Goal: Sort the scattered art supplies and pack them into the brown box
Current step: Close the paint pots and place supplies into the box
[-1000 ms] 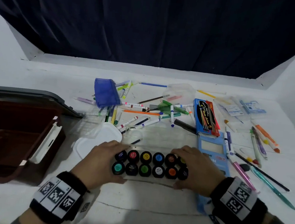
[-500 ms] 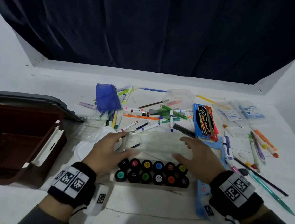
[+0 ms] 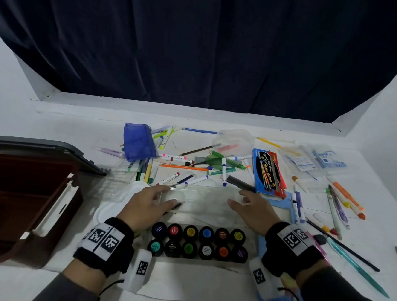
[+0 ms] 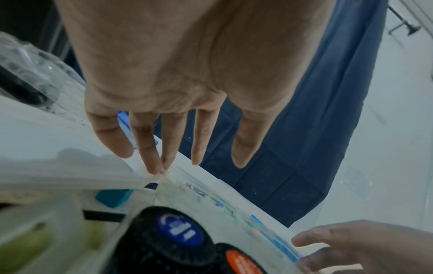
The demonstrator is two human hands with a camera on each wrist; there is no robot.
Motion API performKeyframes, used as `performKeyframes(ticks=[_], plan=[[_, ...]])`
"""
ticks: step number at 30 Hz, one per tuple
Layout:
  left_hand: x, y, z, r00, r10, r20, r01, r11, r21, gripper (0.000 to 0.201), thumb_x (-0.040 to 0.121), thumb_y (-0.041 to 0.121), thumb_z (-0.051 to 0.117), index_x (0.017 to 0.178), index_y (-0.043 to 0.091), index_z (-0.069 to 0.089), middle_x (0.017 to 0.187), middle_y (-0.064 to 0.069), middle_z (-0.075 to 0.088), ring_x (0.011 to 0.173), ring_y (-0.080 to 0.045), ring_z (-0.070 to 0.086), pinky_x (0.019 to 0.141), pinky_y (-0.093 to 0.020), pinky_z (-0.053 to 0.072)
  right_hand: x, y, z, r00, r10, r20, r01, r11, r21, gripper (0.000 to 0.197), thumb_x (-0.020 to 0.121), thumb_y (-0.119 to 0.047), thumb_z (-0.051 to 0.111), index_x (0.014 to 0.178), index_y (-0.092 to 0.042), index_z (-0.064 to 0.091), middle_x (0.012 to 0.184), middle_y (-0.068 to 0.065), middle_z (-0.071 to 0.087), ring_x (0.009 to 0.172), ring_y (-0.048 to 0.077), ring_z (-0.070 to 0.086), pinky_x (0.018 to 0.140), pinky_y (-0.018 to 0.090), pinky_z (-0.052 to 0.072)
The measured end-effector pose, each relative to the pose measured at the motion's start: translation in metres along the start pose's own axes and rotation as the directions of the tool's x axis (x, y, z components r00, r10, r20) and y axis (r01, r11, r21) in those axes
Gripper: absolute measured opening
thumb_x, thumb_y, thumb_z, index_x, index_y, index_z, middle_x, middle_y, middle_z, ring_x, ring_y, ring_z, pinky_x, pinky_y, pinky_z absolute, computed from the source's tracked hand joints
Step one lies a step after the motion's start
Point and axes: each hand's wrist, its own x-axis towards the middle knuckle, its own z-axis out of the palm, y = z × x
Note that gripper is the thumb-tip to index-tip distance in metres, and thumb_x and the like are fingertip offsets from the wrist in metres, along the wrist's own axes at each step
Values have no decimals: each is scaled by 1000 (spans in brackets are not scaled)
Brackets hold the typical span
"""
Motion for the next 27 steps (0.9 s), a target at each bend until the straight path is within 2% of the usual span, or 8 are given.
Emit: performKeyframes(ticks=[3, 8, 11, 15, 20, 22, 25, 27], plan=[[-6, -2, -2, 998, 22, -51, -29, 989, -145, 34, 88, 45, 70, 120, 38, 62, 122, 2, 62, 113, -11, 60, 99, -33, 49, -6, 4, -3, 999, -16, -52, 23, 990, 137, 55, 91, -50, 60, 137, -22, 50, 134, 4, 55, 118, 18, 54, 94, 30, 42], [-27, -11, -9, 987, 69, -148, -129, 888, -442, 35, 86, 44, 70, 119, 35, 64, 111, 0, 72, 108, -13, 66, 86, -21, 52, -26, 15, -5, 985, -129, -115, 158, 943, 292, 39, 88, -48, 65, 122, -32, 55, 124, -12, 59, 116, 7, 56, 100, 32, 44], [-44, -14, -14, 982, 64, -179, -150, 838, -524, 36, 85, 40, 63, 121, 33, 65, 108, 4, 74, 106, -12, 68, 92, -25, 51, -39, 19, -6, 981, -148, -122, 186, 892, 412, 29, 88, -40, 67, 112, -28, 57, 117, -13, 63, 108, 2, 60, 95, 29, 48], [-59, -22, -16, 979, 67, -192, -164, 820, -549, 35, 89, 34, 60, 122, 27, 66, 112, -3, 74, 109, -15, 69, 100, -36, 50, -56, 23, -6, 976, -172, -133, 216, 839, 499, 20, 91, -32, 65, 101, -18, 55, 99, -10, 68, 94, 2, 66, 81, 21, 49], [-82, -29, -12, 966, 157, -207, -234, 871, -431, 23, 95, 22, 57, 114, 22, 71, 102, 1, 75, 102, -17, 71, 95, -26, 53, -74, 31, 1, 971, -186, -148, 234, 859, 455, 15, 93, -32, 61, 96, -18, 57, 93, -9, 69, 84, 4, 67, 69, 22, 52], [-90, -31, -8, 968, 176, -179, -234, 891, -389, 21, 98, 25, 57, 113, 24, 71, 101, 2, 76, 101, -17, 70, 91, -23, 54, -82, 34, 4, 967, -195, -166, 249, 866, 434, 9, 94, -24, 62, 93, -15, 60, 87, -12, 68, 78, -1, 66, 64, 15, 48], [-101, -41, -1, 977, 177, -121, -210, 906, -368, 28, 97, 46, 59, 116, 28, 70, 105, 0, 75, 101, -18, 71, 92, -35, 55, -91, 38, 9, 957, -207, -201, 272, 878, 394, 4, 93, -12, 63, 91, -10, 62, 86, -7, 69, 76, -6, 65, 63, 4, 44], [-107, -46, 4, 978, 166, -125, -201, 909, -365, 24, 95, 41, 64, 113, 27, 71, 102, -1, 76, 98, -16, 71, 93, -33, 55, -94, 41, 11, 958, -195, -211, 265, 886, 381, 2, 92, -8, 64, 91, -10, 63, 90, -4, 70, 80, -5, 66, 66, 4, 46]])
